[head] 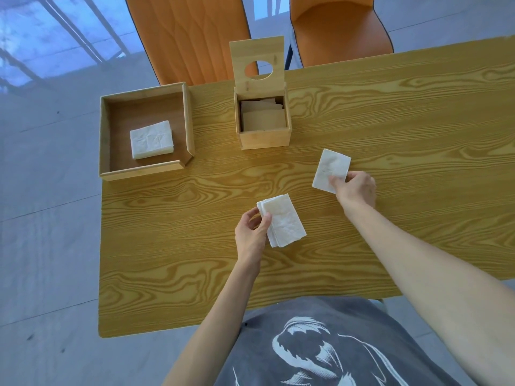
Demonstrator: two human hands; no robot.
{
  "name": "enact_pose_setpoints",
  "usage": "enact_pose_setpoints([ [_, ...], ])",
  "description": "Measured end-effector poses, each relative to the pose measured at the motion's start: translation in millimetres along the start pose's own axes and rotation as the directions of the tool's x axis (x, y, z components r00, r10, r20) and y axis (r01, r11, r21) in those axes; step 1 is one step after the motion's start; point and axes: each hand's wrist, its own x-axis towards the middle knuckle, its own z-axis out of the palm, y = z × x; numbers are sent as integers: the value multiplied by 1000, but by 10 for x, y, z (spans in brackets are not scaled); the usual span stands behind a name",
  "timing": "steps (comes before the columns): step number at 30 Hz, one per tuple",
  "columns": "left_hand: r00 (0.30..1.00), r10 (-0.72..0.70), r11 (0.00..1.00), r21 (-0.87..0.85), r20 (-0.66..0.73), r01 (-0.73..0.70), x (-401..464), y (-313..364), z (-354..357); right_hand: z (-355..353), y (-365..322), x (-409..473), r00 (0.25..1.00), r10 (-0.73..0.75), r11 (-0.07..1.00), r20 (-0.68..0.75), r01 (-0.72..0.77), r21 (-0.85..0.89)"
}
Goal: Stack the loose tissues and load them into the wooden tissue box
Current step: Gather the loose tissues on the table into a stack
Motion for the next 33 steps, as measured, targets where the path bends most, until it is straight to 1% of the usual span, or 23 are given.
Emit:
enact_pose_setpoints([
  [4, 1000, 7, 1000, 7, 5, -7, -2, 2, -13, 15, 38, -34, 998, -63, 998, 7, 62, 12],
  [7, 1000, 13, 1000, 16, 12, -14, -4, -11, -30, 29, 118, -101, 993, -118, 991, 3, 117, 59],
  [14, 999, 11, 1000, 5, 40, -11, -17, -42, -54, 32, 331, -267, 986, -170, 975, 5, 167, 148],
  [17, 999, 7, 1000, -19, 45, -6, -26, -49, -75, 39, 420, -330, 979, -183, 959, 93, 157, 237],
  [23, 999, 12, 999, -37, 39, -10, -53, -79, -117, 38, 524, -499, 956, -183, 881, 229, 56, 470],
  [27, 999, 11, 999, -49, 41, -9, -61, -92, -116, 22, 544, -622, 913, -247, 863, 325, 55, 503],
  [30, 999, 19, 999, -37, 37, -17, -55, -100, -111, 40, 550, -710, 866, -301, 862, 399, 67, 503],
  [33, 999, 31, 999, -33, 40, -30, -51, -115, -110, 96, 562, -785, 826, -351, 859, 441, 98, 502],
])
